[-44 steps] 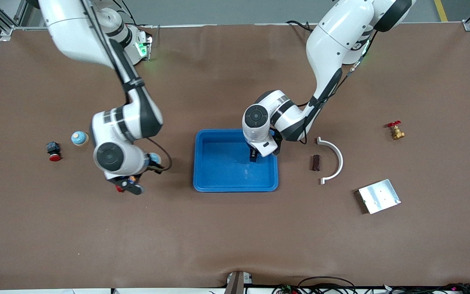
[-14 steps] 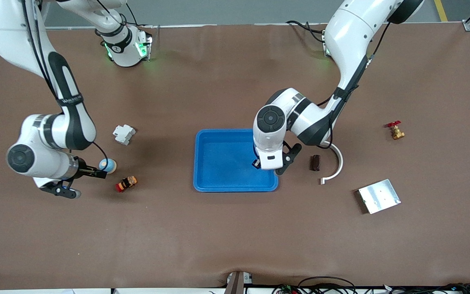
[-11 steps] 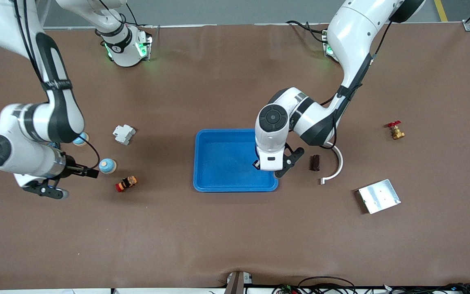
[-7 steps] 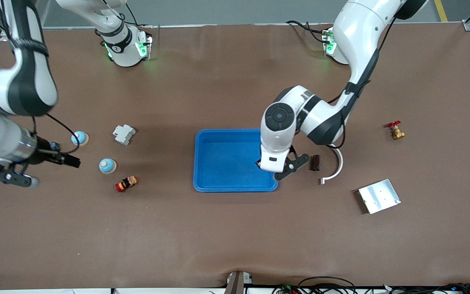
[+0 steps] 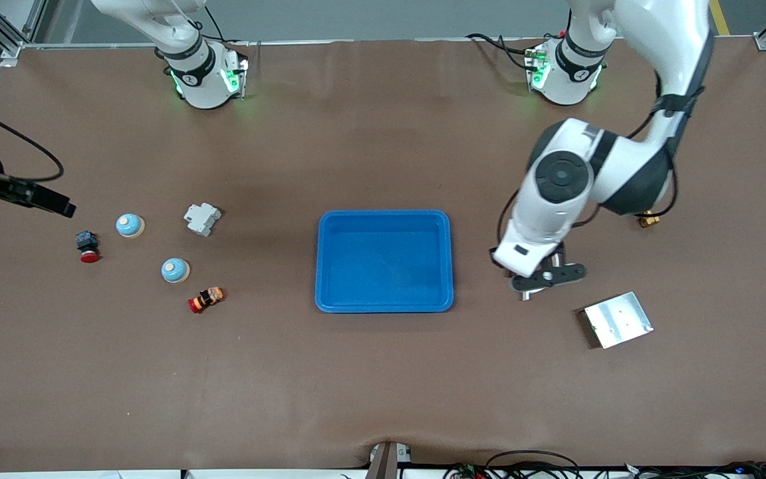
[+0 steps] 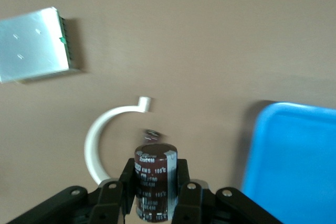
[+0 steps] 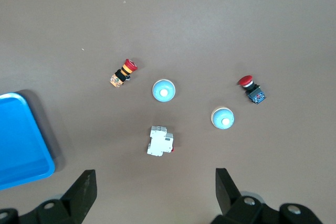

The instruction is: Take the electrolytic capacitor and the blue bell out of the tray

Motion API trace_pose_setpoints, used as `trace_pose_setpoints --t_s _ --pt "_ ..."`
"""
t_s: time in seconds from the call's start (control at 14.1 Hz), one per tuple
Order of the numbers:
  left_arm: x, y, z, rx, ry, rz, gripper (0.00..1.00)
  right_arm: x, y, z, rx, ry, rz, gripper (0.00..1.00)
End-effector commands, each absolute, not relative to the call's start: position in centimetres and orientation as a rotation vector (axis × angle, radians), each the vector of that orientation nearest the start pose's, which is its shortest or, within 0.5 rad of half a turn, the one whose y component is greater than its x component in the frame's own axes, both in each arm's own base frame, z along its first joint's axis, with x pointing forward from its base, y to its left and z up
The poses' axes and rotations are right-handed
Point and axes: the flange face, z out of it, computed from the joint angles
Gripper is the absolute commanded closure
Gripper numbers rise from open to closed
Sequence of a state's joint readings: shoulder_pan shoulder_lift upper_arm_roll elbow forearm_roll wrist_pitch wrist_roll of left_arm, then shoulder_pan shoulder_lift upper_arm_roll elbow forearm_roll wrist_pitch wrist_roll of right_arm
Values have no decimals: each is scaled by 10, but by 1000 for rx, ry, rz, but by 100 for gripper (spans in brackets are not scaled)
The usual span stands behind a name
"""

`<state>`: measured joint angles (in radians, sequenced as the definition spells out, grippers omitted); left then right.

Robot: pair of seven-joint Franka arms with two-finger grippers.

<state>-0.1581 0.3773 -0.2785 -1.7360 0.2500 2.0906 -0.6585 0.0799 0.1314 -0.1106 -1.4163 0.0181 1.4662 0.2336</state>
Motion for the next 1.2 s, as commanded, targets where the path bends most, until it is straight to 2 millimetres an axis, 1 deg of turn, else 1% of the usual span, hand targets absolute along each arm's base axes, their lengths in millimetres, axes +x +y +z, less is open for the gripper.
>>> trace_pose_setpoints --t_s 0.0,0.14,0.28,0.42,0.57,0.64,0.78,0.92,0.99,1.13 --pt "594 -190 352 -3062 -39 -125 100 578 -9 623 -3142 396 107 0" --pt "595 -138 340 -3070 88 -152 100 580 -13 621 -3149 402 101 0" --pt "596 -103 332 -3072 183 -126 100 578 -12 622 -3170 328 103 0" --pt "590 -84 315 -3076 238 -98 100 579 -17 623 -3215 260 100 0" --pt "581 -69 294 -3081 255 -66 100 579 -29 621 -3211 160 107 0" --pt "577 -65 285 -3085 248 -47 100 579 -36 621 -3207 147 109 0" --pt "574 -65 276 -3091 251 -40 100 578 -38 621 -3207 147 114 0" --pt "565 -67 263 -3104 240 -60 100 578 -45 620 -3205 102 117 0" --pt "558 -68 253 -3113 248 -84 100 578 -44 620 -3203 92 119 0" --pt "549 -64 239 -3132 236 -128 100 578 -45 619 -3199 96 119 0"
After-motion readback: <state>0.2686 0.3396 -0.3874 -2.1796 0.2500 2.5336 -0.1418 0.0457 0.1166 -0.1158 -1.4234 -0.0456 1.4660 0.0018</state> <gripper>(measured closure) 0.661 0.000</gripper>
